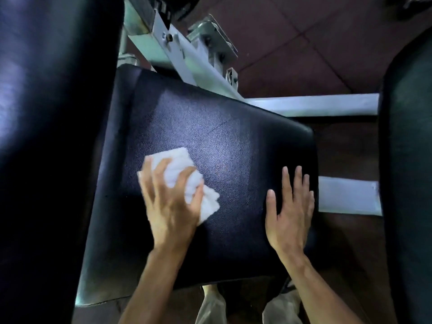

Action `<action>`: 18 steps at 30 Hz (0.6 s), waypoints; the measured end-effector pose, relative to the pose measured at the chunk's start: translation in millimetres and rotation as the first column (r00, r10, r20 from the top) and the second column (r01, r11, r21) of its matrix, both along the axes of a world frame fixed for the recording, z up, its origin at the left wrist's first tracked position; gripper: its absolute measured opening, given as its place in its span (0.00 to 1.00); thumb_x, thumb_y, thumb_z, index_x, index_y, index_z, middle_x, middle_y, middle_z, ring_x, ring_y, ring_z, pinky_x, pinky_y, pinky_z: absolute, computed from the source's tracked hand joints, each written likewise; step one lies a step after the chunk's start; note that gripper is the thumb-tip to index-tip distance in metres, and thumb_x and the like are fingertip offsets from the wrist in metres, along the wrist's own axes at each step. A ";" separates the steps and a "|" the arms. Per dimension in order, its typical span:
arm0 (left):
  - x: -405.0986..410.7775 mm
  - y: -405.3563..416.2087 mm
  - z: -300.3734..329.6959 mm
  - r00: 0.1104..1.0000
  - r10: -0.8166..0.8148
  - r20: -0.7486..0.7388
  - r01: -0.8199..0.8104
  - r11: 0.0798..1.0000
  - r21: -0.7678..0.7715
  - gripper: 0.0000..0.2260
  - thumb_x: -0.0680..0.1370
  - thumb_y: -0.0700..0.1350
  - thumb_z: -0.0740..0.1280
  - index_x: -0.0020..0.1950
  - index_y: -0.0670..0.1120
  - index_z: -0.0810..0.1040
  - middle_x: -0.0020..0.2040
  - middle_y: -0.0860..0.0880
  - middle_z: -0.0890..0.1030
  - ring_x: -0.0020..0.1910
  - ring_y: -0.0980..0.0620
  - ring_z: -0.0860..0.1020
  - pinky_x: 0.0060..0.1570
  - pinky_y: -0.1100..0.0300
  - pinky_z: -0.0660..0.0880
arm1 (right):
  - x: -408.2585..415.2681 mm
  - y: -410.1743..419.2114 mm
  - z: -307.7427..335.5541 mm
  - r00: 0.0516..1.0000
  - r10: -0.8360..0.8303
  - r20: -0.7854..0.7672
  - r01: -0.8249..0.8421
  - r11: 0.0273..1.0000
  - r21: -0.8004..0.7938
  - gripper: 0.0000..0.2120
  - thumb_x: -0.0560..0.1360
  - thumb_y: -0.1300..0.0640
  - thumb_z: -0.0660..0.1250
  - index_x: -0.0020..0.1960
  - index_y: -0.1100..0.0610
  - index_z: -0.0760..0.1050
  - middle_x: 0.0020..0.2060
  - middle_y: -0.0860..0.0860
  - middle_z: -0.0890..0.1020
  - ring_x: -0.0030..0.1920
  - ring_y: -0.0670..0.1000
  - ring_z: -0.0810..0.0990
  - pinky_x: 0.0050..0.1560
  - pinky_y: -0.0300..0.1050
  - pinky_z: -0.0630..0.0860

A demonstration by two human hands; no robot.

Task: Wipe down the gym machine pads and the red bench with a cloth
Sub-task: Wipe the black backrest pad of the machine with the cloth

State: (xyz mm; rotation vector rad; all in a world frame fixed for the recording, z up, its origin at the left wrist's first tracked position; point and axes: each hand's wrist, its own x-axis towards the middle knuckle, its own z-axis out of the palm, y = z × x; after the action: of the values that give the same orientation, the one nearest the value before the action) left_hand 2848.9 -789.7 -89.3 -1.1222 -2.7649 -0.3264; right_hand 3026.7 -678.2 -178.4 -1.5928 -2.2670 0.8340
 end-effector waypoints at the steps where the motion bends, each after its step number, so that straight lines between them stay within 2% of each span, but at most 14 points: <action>1: -13.0 6.0 3.3 0.998 0.051 -0.020 -0.051 0.999 0.015 0.11 0.75 0.51 0.70 0.55 0.50 0.82 0.67 0.40 0.70 0.73 0.35 0.64 0.76 0.42 0.57 | 0.3 0.4 0.0 1.000 -0.002 0.000 0.002 1.000 -0.003 0.29 0.82 0.42 0.50 0.81 0.48 0.54 0.82 0.49 0.51 0.81 0.50 0.46 0.80 0.54 0.47; 3: -42.1 36.8 8.9 0.982 0.185 0.031 -0.186 0.981 0.055 0.13 0.77 0.56 0.66 0.57 0.52 0.79 0.69 0.39 0.69 0.73 0.34 0.62 0.74 0.40 0.58 | 0.5 1.2 0.2 1.000 -0.003 0.005 0.003 1.000 -0.003 0.29 0.82 0.42 0.49 0.81 0.48 0.54 0.82 0.49 0.51 0.81 0.50 0.46 0.80 0.54 0.47; 5: -78.7 87.1 10.9 0.967 0.235 0.098 -0.245 0.963 0.115 0.18 0.77 0.65 0.60 0.58 0.55 0.76 0.70 0.41 0.70 0.73 0.36 0.63 0.75 0.44 0.58 | 0.1 1.3 -0.3 1.000 -0.002 0.007 0.002 1.000 0.006 0.29 0.82 0.42 0.49 0.81 0.48 0.54 0.82 0.49 0.51 0.81 0.50 0.46 0.80 0.54 0.47; 8: -105.3 160.2 5.4 0.996 0.053 0.068 -0.057 0.996 0.063 0.19 0.72 0.60 0.66 0.54 0.49 0.80 0.64 0.42 0.73 0.67 0.39 0.68 0.70 0.52 0.60 | 0.0 1.4 -2.2 1.000 0.000 0.002 0.000 1.000 0.017 0.29 0.82 0.42 0.50 0.80 0.48 0.55 0.81 0.50 0.52 0.81 0.51 0.47 0.80 0.54 0.48; 10: -81.2 179.3 -5.4 0.989 -0.110 0.098 0.111 0.994 -0.007 0.16 0.71 0.56 0.68 0.52 0.47 0.80 0.63 0.41 0.74 0.67 0.38 0.69 0.68 0.52 0.62 | 0.5 1.9 -2.7 1.000 -0.002 0.000 0.002 1.000 0.016 0.29 0.82 0.42 0.51 0.80 0.49 0.55 0.81 0.50 0.52 0.81 0.51 0.47 0.80 0.55 0.49; 12: -39.7 157.9 -16.9 0.978 -0.170 0.117 0.174 0.985 -0.022 0.14 0.73 0.53 0.68 0.54 0.48 0.80 0.65 0.43 0.73 0.72 0.38 0.64 0.72 0.47 0.62 | 0.8 1.3 -1.8 1.000 0.000 0.002 0.000 1.000 0.015 0.29 0.82 0.43 0.51 0.80 0.49 0.55 0.81 0.51 0.53 0.81 0.51 0.48 0.80 0.55 0.49; 13: -18.8 135.7 -18.8 0.975 -0.183 0.123 0.184 0.983 -0.003 0.13 0.74 0.52 0.68 0.55 0.49 0.79 0.66 0.45 0.72 0.75 0.40 0.60 0.74 0.48 0.61 | 0.4 1.2 -1.5 1.000 0.000 -0.001 0.000 1.000 0.016 0.29 0.82 0.43 0.51 0.80 0.49 0.55 0.81 0.50 0.53 0.81 0.51 0.48 0.80 0.56 0.49; 15: 10.4 80.5 -17.6 0.967 -0.219 0.126 0.219 0.976 0.015 0.11 0.75 0.48 0.70 0.57 0.49 0.80 0.66 0.50 0.66 0.77 0.51 0.54 0.77 0.58 0.55 | -0.3 1.4 -1.7 1.000 -0.008 -0.009 0.008 1.000 0.012 0.28 0.82 0.43 0.51 0.80 0.49 0.56 0.81 0.50 0.53 0.81 0.51 0.48 0.80 0.56 0.50; 16: 16.2 53.8 -13.8 0.966 -0.226 0.124 0.225 0.974 0.016 0.10 0.75 0.47 0.71 0.56 0.49 0.82 0.65 0.50 0.65 0.76 0.52 0.55 0.77 0.61 0.53 | -0.5 1.5 -1.8 1.000 -0.011 -0.015 0.011 1.000 0.010 0.28 0.81 0.43 0.51 0.80 0.49 0.56 0.81 0.50 0.53 0.81 0.51 0.48 0.80 0.56 0.50; 18: 14.8 1.8 -6.5 0.982 -0.165 0.091 0.165 0.986 -0.001 0.06 0.75 0.48 0.72 0.51 0.51 0.83 0.65 0.47 0.68 0.73 0.43 0.63 0.77 0.51 0.59 | 0.0 1.7 -1.4 1.000 -0.010 -0.018 0.011 1.000 0.006 0.29 0.81 0.43 0.52 0.80 0.49 0.56 0.81 0.50 0.53 0.81 0.51 0.48 0.80 0.56 0.50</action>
State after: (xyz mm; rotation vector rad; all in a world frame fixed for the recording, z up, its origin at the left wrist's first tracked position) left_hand 2863.7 -788.0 -95.8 -1.3759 -2.7575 -0.3941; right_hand 3026.6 -676.5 -179.8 -1.5871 -2.2450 0.8347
